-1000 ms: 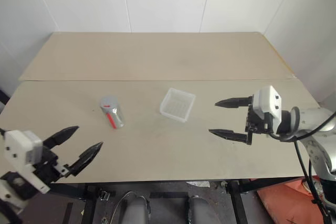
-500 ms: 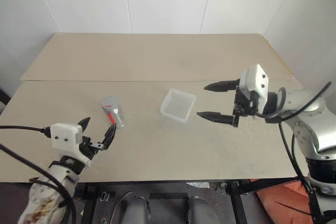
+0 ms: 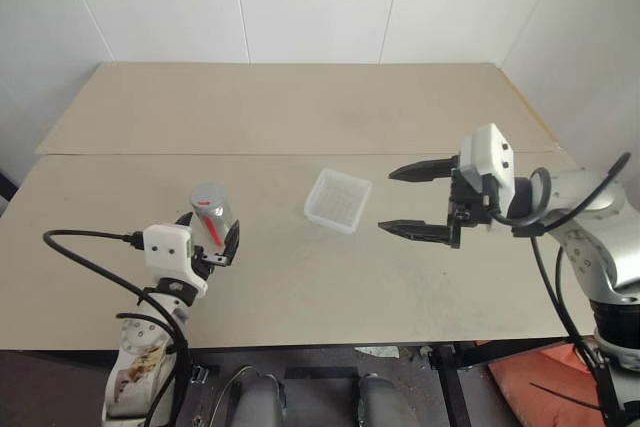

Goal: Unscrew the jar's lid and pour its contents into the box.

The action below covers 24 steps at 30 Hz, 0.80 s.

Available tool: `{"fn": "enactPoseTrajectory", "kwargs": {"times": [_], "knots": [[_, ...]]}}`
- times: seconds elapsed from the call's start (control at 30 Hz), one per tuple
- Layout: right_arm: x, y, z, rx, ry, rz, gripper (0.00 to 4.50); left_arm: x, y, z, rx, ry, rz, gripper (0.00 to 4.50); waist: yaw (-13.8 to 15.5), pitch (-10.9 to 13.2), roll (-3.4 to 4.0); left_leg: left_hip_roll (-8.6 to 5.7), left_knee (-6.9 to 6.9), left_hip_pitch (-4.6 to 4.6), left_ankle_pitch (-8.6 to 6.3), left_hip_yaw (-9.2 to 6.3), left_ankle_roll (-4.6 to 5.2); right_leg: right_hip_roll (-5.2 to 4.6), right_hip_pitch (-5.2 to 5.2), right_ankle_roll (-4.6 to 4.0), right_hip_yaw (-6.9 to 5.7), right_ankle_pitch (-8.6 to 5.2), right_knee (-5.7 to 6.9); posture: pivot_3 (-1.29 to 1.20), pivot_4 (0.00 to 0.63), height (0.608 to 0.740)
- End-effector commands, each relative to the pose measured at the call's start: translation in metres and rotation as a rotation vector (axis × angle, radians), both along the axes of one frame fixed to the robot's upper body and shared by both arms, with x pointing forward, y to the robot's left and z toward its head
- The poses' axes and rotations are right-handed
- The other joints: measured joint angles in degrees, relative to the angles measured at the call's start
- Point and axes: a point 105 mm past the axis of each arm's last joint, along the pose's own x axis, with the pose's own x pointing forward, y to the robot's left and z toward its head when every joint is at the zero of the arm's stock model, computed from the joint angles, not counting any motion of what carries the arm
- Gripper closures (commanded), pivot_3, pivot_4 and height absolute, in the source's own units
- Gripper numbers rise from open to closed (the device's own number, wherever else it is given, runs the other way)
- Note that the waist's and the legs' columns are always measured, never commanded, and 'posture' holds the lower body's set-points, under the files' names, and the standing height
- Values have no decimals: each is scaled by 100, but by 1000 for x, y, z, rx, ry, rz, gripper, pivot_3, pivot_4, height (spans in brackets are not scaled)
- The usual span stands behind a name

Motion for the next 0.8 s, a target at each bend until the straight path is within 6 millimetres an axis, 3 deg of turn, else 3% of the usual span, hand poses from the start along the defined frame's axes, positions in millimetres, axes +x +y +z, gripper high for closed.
{"fn": "enactPoseTrajectory", "kwargs": {"times": [0.03,0.77,0.8], "knots": [[-7,-1,12,-3,-47,11,0,3,-7,7,13,-46,1,10,0,0,0,0,0,0,0,0,0,0,0,0,0,0,0,0,150,740],[-10,0,12,-8,-61,21,0,31,-13,9,63,-102,101,10,2,1,-1,0,0,-2,0,-2,0,0,0,2,-1,1,-1,0,150,740],[-10,0,12,-9,-62,21,0,32,-13,10,62,-106,101,192,2,1,-1,-1,0,-2,0,-2,0,0,0,3,-1,1,-1,0,150,740]]}}
